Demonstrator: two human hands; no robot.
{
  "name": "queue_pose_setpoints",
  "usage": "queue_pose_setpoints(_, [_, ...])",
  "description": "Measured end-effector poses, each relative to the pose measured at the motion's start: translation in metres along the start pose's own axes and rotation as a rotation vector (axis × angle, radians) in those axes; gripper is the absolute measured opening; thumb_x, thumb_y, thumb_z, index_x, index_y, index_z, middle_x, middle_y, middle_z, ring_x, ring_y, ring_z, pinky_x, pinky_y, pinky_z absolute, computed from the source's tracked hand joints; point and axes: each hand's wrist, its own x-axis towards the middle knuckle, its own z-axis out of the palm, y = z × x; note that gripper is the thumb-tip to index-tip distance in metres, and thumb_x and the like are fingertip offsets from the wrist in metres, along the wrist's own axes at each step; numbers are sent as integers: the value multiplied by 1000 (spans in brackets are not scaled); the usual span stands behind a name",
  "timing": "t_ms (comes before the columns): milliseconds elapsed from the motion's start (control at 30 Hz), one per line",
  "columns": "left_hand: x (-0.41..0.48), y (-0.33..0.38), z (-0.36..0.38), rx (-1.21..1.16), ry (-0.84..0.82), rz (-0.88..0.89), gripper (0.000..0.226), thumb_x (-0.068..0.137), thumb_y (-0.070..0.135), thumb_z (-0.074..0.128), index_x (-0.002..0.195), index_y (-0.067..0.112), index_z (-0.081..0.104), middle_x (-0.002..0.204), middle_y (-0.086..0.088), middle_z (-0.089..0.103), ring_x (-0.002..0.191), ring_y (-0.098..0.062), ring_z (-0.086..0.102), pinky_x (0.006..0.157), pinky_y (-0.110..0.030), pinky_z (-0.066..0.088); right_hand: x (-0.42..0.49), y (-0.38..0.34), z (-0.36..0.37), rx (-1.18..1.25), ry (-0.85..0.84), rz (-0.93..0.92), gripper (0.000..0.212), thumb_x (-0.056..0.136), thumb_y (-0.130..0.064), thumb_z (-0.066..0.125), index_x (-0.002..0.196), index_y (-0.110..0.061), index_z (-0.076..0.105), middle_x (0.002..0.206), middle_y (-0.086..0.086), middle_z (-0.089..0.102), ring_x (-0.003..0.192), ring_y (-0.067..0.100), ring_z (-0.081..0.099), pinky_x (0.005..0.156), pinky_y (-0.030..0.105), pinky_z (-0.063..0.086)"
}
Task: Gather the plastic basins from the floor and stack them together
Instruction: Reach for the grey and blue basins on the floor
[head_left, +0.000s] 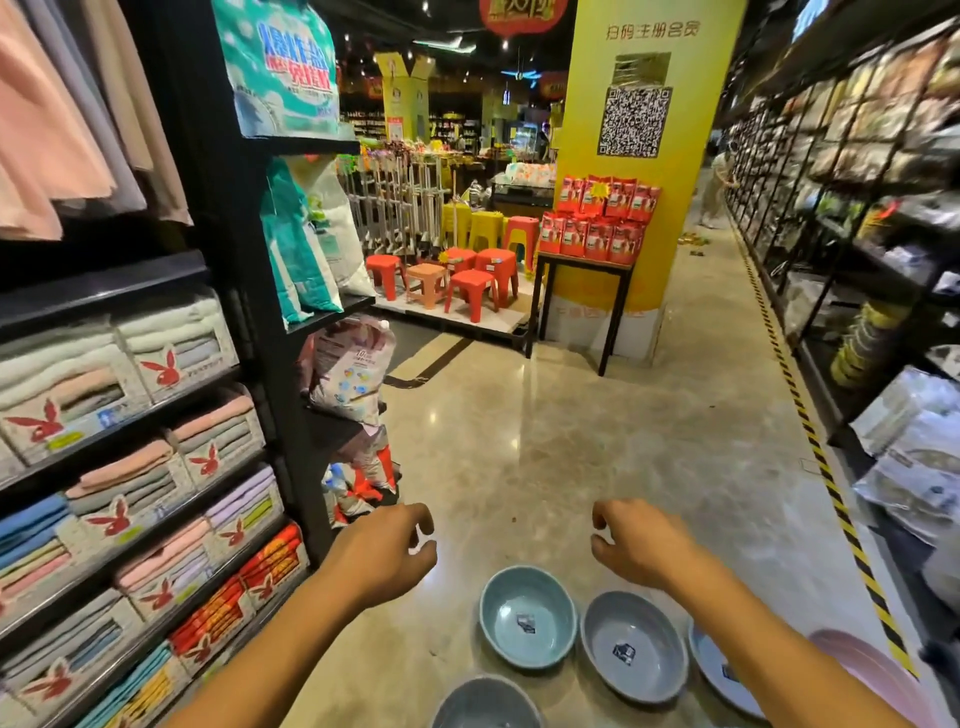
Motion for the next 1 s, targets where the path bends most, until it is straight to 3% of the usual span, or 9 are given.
queue_pose_setpoints(233, [68,-100,-43,11,4,125,32,90,43,51,119,30,61,107,10,67,94,-14,62,77,-30,49,59,-74,-18,-37,90,122,35,97,-41,49,124,-19,56,111,8,68,82,26,51,67,33,42])
queue_pose_setpoints(367, [109,-146,-63,51,-35,209,32,90,43,51,118,31,60,109,10,68,91,-14,63,72,-30,46,73,-112,-24,-18,86,242,34,96,-41,52,122,-19,56,111,11,67,96,34,63,70,36,47])
queue_pose_setpoints(467, [141,-158,-67,43,-69,285,31,89,44,52,116,31,61,106,10,69,88,-14,63,74,-31,51,74,-123,-20,10,73,317,32,97,-40,53,117,-16,56,104,12,66,92,35,62,74,41,53])
queue_pose_setpoints(667, [181,-134,-37,6,-198,439,30,87,43,52,113,31,62,99,11,68,88,-15,63,71,-32,49,58,-112,-1,63,58,455,24,93,-43,52,105,-21,54,99,8,66,88,35,62,67,40,54])
queue_pose_setpoints(833, [215,-85,-13,-9,-189,547,30,89,40,54,116,30,62,99,10,69,84,-14,58,71,-31,46,49,-76,17,59,54,561,26,90,-42,49,102,-20,55,105,6,69,89,33,64,72,44,56])
queue_pose_setpoints(1000, [252,-52,14,-6,-163,564,32,91,39,53,121,28,60,102,9,67,93,-17,62,76,-32,50,65,-32,32,54,60,592,22,96,-37,49,106,-17,53,110,9,67,96,35,62,69,41,50])
